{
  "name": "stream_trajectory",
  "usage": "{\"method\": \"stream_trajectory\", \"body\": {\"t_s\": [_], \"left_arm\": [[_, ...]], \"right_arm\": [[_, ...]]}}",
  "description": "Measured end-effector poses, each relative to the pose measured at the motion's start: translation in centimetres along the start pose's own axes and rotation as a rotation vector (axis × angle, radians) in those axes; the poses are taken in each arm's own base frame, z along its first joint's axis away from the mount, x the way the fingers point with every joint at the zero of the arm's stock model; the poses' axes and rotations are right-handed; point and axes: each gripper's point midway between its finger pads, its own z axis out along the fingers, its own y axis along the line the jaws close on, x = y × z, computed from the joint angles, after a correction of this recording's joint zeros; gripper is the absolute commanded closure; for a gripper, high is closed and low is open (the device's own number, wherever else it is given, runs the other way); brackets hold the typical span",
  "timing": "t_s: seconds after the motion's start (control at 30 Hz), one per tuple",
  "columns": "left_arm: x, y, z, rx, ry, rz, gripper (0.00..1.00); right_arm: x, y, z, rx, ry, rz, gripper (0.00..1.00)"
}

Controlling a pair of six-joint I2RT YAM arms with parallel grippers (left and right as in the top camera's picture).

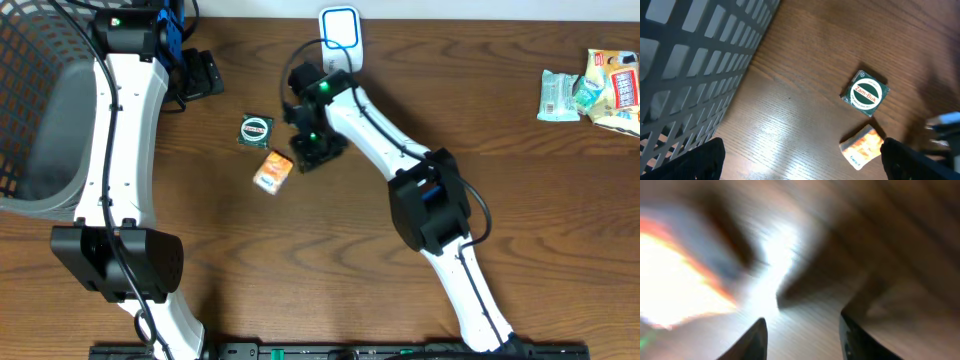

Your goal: Scan the item barcode

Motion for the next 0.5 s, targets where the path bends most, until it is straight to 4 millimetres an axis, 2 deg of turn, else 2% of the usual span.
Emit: {"method": "stream_trajectory", "body": {"t_s": [0.1,0.2,0.27,0.33,0.43,0.5], "left_arm": [[0.0,0.0,0.0,0.000,0.000,0.000,0.02],[0.0,0.0,0.0,0.000,0.000,0.000,0.02],[0.0,0.0,0.0,0.000,0.000,0.000,0.02],[0.0,0.0,0.0,0.000,0.000,0.000,0.02],[0.0,0.0,0.0,0.000,0.000,0.000,0.02],[0.0,0.0,0.0,0.000,0.000,0.000,0.02]], "right_arm": [[1.0,-2.7,-1.6,0.079,0.021,0.064,0.59],[-0.2,-3.7,-4.1,0.102,-0.068,0.082,0.73],[-1.9,-3.2,-5.8,0.088,-0.162,0.072,0.77],[-3.7,-2.0,-7.2,0.047,-0.253,0.052,0.74],[-6.3,0.2,-8.3,-0.056,-0.364,0.007,0.74],[-7.3,1.4,-8.5,-0.107,-0.402,-0.017,0.74]]}}
